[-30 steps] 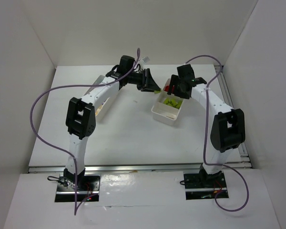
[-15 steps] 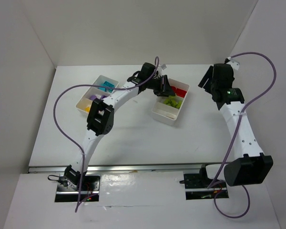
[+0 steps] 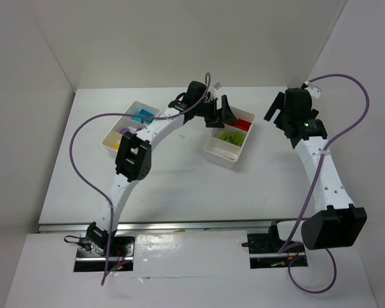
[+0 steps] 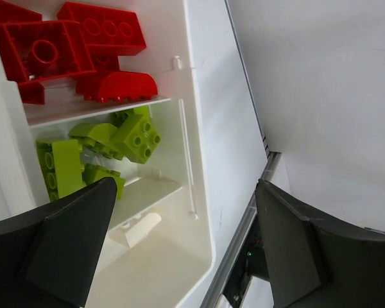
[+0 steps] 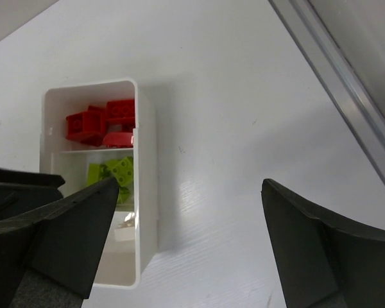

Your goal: Sort the legos into containers by color

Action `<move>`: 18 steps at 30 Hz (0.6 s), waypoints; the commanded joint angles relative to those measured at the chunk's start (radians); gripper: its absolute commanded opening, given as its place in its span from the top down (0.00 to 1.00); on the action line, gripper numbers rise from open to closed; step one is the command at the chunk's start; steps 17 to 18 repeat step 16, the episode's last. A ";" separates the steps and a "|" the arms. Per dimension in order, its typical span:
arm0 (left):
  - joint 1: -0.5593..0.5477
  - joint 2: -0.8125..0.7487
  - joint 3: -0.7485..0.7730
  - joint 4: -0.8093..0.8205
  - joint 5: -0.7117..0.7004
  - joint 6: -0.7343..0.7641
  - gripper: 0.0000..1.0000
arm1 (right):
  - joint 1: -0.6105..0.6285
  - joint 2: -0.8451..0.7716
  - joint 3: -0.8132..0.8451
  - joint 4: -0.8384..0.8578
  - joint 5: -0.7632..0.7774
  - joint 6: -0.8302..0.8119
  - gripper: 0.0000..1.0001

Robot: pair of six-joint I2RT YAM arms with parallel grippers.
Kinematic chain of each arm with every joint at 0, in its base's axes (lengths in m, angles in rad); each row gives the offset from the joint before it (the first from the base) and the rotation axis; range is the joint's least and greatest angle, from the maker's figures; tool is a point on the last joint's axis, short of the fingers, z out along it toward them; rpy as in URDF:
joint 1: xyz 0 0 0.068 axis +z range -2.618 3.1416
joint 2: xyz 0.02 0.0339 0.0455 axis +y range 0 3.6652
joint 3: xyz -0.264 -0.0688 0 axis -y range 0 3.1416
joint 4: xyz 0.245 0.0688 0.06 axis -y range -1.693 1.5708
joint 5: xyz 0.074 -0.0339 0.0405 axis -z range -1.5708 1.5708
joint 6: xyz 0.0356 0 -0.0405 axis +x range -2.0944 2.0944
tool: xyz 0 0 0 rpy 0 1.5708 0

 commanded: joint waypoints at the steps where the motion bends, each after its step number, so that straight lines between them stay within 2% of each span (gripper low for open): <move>1: 0.000 -0.152 0.013 0.022 0.037 0.046 0.00 | -0.005 0.009 0.039 -0.032 0.091 0.043 0.00; 6: 0.072 -0.416 -0.191 -0.016 -0.016 0.160 0.00 | -0.005 0.009 0.048 -0.093 0.226 0.109 0.00; 11: 0.146 -0.683 -0.383 -0.096 -0.142 0.295 0.00 | -0.015 -0.020 0.048 -0.121 0.250 0.120 0.00; 16: 0.167 -0.815 -0.496 -0.156 -0.196 0.346 0.00 | -0.015 -0.054 0.002 -0.131 0.213 0.120 0.00; 18: 0.167 -0.815 -0.496 -0.156 -0.196 0.346 0.00 | -0.015 -0.054 0.002 -0.131 0.213 0.120 0.00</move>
